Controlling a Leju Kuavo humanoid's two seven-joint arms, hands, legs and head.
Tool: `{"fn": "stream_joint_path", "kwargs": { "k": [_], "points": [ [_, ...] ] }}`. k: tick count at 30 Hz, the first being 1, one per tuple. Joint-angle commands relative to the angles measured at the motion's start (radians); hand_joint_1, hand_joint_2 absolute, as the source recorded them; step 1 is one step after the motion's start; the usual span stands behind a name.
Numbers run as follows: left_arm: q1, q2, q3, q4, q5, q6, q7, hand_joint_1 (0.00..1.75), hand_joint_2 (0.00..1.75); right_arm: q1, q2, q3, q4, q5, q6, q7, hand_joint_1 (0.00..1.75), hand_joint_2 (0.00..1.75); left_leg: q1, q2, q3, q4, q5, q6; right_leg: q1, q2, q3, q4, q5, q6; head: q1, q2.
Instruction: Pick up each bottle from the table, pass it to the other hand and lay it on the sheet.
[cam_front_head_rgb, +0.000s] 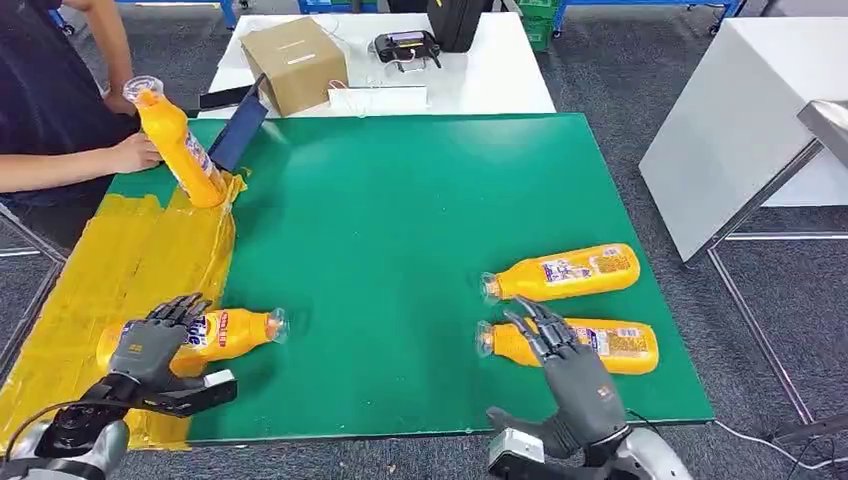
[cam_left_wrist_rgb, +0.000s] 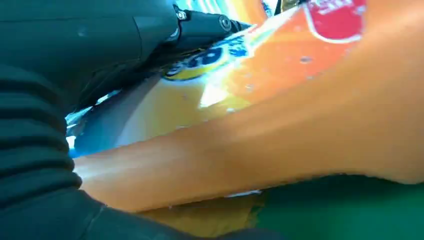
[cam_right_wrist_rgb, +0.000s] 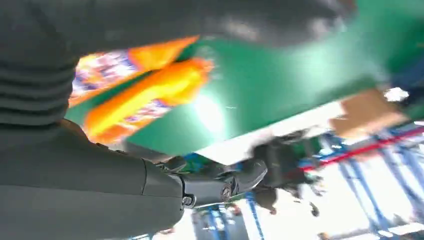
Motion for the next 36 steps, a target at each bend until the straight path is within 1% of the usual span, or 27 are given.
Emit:
{"fn": "stream_joint_path", "kwargs": {
  "k": [1, 3, 5, 6, 9, 11, 12, 13, 14, 16, 18, 19, 30, 33, 36],
  "points": [
    [0.075, -0.023, 0.046, -0.094, 0.185, -0.014, -0.101, 0.0, 0.0, -0.029, 0.005, -0.248, 0.118, -0.024, 0.068, -0.008, 0.0, 1.75, 0.001, 0.001, 0.003, -0.001, -0.001, -0.001, 0.001, 0.006, 0.002, -0.002, 0.0, -0.001, 0.0, 0.0],
    [0.079, -0.032, 0.054, -0.11, 0.207, -0.02, -0.108, 0.0, 0.0, -0.031, 0.01, -0.256, 0.121, -0.023, 0.077, -0.012, 0.0, 1.75, 0.001, 0.0, 0.002, -0.001, -0.001, 0.0, 0.0, 0.004, 0.002, -0.002, 0.0, -0.001, 0.0, 0.0],
    [0.086, -0.058, 0.086, -0.147, 0.289, -0.016, -0.158, 0.0, 0.0, -0.03, 0.005, -0.271, 0.129, -0.018, 0.104, -0.001, 0.0, 1.75, 0.001, -0.001, 0.003, -0.001, -0.001, -0.001, 0.001, 0.004, 0.003, -0.002, 0.0, -0.001, 0.0, 0.0],
    [0.089, -0.082, 0.112, -0.179, 0.353, -0.023, -0.192, 0.0, 0.0, -0.027, -0.001, -0.285, 0.134, -0.023, 0.121, 0.006, 0.0, 1.75, 0.001, -0.001, 0.002, -0.001, -0.001, -0.001, 0.001, 0.004, 0.003, -0.002, 0.0, -0.001, 0.0, 0.0],
    [0.091, -0.085, 0.113, -0.196, 0.356, -0.03, -0.191, 0.0, 0.0, -0.026, -0.002, -0.292, 0.138, -0.025, 0.123, 0.004, 0.0, 1.75, 0.001, -0.001, 0.0, 0.0, 0.0, 0.0, 0.0, 0.002, 0.0, -0.001, 0.0, -0.001, 0.0, 0.0],
    [0.095, -0.119, 0.152, -0.241, 0.443, -0.039, -0.236, 0.0, 0.0, -0.016, -0.006, -0.307, 0.138, -0.019, 0.141, 0.016, 0.0, 1.75, 0.001, -0.002, -0.001, 0.0, 0.0, 0.0, 0.0, 0.001, 0.0, -0.001, 0.0, -0.001, 0.0, 0.0],
    [0.094, -0.14, 0.175, -0.276, 0.527, -0.09, -0.267, 0.0, 0.0, -0.007, -0.012, -0.32, 0.139, -0.019, 0.158, 0.026, 0.0, 1.75, 0.001, -0.002, 0.0, 0.0, -0.001, 0.0, 0.001, 0.003, 0.001, -0.002, -0.001, -0.001, 0.0, 0.0],
    [0.094, -0.152, 0.192, -0.301, 0.563, -0.104, -0.278, 0.0, 0.0, -0.002, -0.014, -0.331, 0.142, -0.019, 0.166, 0.029, 0.0, 1.75, 0.001, -0.002, -0.001, 0.0, 0.0, 0.0, 0.001, 0.002, 0.0, -0.001, 0.0, -0.001, 0.0, 0.0],
    [0.093, -0.178, 0.22, -0.333, 0.639, -0.142, -0.303, 0.0, 0.0, 0.009, -0.013, -0.344, 0.142, -0.019, 0.18, 0.033, 0.0, 1.75, 0.001, -0.002, -0.002, 0.0, 0.0, 0.0, 0.001, 0.001, -0.001, -0.001, 0.0, -0.001, 0.0, 0.0],
    [0.089, -0.196, 0.242, -0.365, 0.692, -0.174, -0.319, 0.0, 0.0, 0.02, -0.015, -0.354, 0.144, -0.017, 0.196, 0.036, 0.0, 1.75, 0.002, -0.004, -0.002, 0.001, -0.001, 0.0, 0.001, 0.001, 0.0, -0.001, -0.001, -0.001, 0.0, 0.0],
    [0.077, -0.224, 0.272, -0.39, 0.765, -0.208, -0.345, 0.0, 0.0, 0.043, -0.02, -0.356, 0.139, -0.007, 0.228, 0.053, 0.0, 1.75, 0.001, -0.002, -0.003, 0.0, 0.0, 0.0, 0.0, 0.001, -0.002, -0.001, 0.0, -0.001, 0.0, 0.0],
    [0.072, -0.231, 0.278, -0.394, 0.791, -0.227, -0.35, 0.0, 0.0, 0.052, -0.024, -0.352, 0.137, 0.001, 0.236, 0.059, 0.0, 1.75, 0.001, -0.004, -0.002, 0.001, -0.001, 0.0, 0.001, 0.001, 0.0, -0.001, -0.001, -0.001, 0.0, 0.0],
    [0.057, -0.242, 0.28, -0.387, 0.836, -0.261, -0.371, 0.0, 0.0, 0.05, -0.034, -0.333, 0.16, 0.013, 0.263, 0.082, 0.0, 1.75, 0.001, -0.002, -0.002, 0.0, 0.0, 0.0, 0.001, 0.002, -0.001, -0.001, 0.0, -0.001, 0.0, 0.0],
    [0.037, -0.251, 0.268, -0.38, 0.854, -0.278, -0.381, 0.0, 0.0, 0.028, -0.037, -0.318, 0.207, 0.015, 0.279, 0.094, 0.0, 1.75, 0.002, -0.003, -0.001, 0.0, 0.0, -0.001, 0.001, 0.002, 0.0, -0.002, 0.0, -0.001, 0.0, 0.0],
    [0.028, -0.252, 0.247, -0.387, 0.868, -0.289, -0.384, 0.0, 0.0, -0.01, -0.035, -0.301, 0.258, 0.059, 0.262, 0.108, 0.0, 1.75, 0.002, -0.002, -0.002, 0.0, 0.0, 0.0, 0.001, 0.002, -0.001, -0.002, 0.0, -0.001, 0.0, 0.0]
  ]
}}
